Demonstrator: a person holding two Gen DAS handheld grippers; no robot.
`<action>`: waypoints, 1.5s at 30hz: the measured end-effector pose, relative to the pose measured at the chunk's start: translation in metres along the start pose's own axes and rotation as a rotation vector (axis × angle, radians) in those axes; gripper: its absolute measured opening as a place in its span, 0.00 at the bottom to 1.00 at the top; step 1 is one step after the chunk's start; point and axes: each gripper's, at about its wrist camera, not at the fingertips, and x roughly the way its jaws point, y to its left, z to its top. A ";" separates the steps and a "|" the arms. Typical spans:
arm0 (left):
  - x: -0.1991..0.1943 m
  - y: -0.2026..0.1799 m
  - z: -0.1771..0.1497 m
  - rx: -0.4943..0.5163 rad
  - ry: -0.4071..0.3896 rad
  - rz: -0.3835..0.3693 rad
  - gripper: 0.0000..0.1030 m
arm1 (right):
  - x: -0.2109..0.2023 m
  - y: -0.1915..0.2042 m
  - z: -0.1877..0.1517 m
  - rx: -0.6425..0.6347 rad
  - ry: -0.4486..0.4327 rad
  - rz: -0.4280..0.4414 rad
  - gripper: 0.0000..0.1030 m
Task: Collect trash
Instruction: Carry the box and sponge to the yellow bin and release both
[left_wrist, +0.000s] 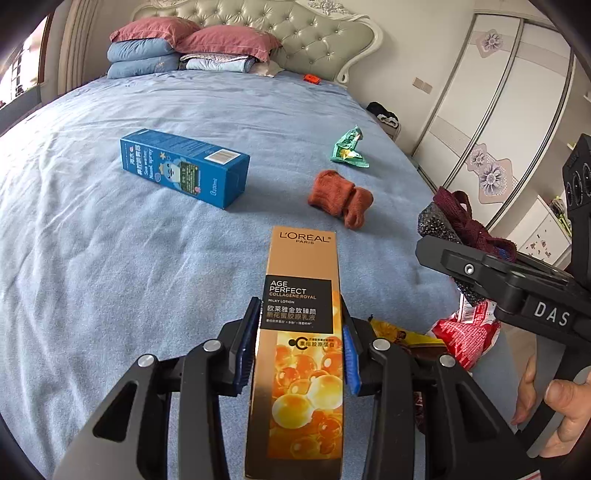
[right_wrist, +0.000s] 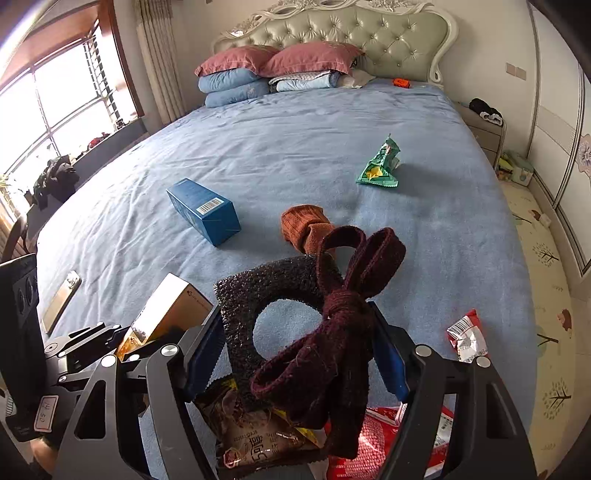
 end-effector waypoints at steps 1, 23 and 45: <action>-0.003 -0.007 0.000 0.011 -0.007 0.006 0.38 | -0.009 -0.003 -0.002 0.005 -0.014 0.000 0.69; -0.004 -0.236 -0.052 0.276 0.049 -0.213 0.37 | -0.191 -0.170 -0.142 0.241 -0.133 -0.173 0.69; 0.005 -0.458 -0.182 0.597 0.226 -0.461 0.36 | -0.314 -0.287 -0.337 0.505 -0.106 -0.425 0.69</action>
